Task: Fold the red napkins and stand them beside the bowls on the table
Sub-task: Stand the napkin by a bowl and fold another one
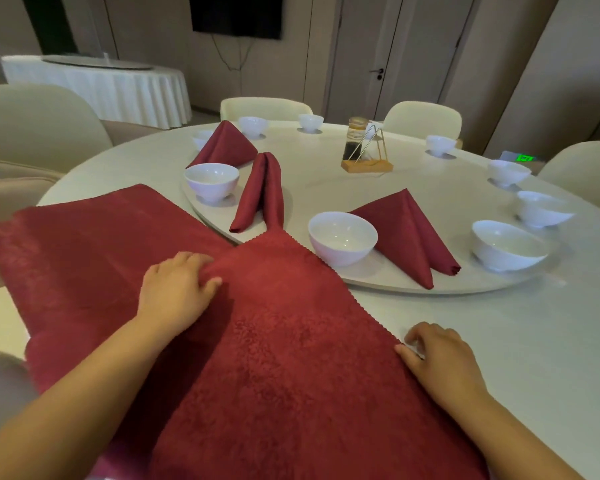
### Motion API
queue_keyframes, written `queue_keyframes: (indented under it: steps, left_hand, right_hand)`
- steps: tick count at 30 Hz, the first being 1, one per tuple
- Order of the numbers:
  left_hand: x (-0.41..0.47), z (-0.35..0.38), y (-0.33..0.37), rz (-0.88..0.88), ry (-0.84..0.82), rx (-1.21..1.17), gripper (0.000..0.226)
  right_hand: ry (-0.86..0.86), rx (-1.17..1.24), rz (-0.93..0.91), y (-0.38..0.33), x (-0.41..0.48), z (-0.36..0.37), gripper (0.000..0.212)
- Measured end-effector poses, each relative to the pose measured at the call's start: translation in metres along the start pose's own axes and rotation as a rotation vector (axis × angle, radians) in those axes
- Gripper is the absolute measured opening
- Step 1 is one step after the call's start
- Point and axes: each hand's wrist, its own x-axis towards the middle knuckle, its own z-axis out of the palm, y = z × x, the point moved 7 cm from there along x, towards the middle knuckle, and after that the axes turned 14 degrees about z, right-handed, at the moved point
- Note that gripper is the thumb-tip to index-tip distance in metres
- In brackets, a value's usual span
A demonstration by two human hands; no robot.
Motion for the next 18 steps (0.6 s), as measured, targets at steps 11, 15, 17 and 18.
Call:
queue_keyframes:
  steps: [11, 15, 17, 18]
  left_hand:
    - [-0.090, 0.035, 0.041, 0.114, -0.493, 0.101, 0.149]
    - [-0.082, 0.035, 0.042, 0.105, -0.454, 0.100, 0.130]
    - [-0.080, 0.035, 0.042, 0.107, -0.431, 0.104, 0.115]
    - [-0.079, 0.036, 0.043, 0.105, -0.425, 0.104, 0.113]
  right_hand:
    - [0.037, 0.279, -0.049, -0.013, 0.006, -0.008, 0.019]
    - [-0.082, 0.462, -0.003, -0.023, 0.024, -0.015, 0.025]
    - [-0.198, 0.549, 0.040, -0.024, 0.029, -0.020, 0.027]
    - [-0.268, 0.589, 0.077, -0.020, 0.029, -0.023, 0.026]
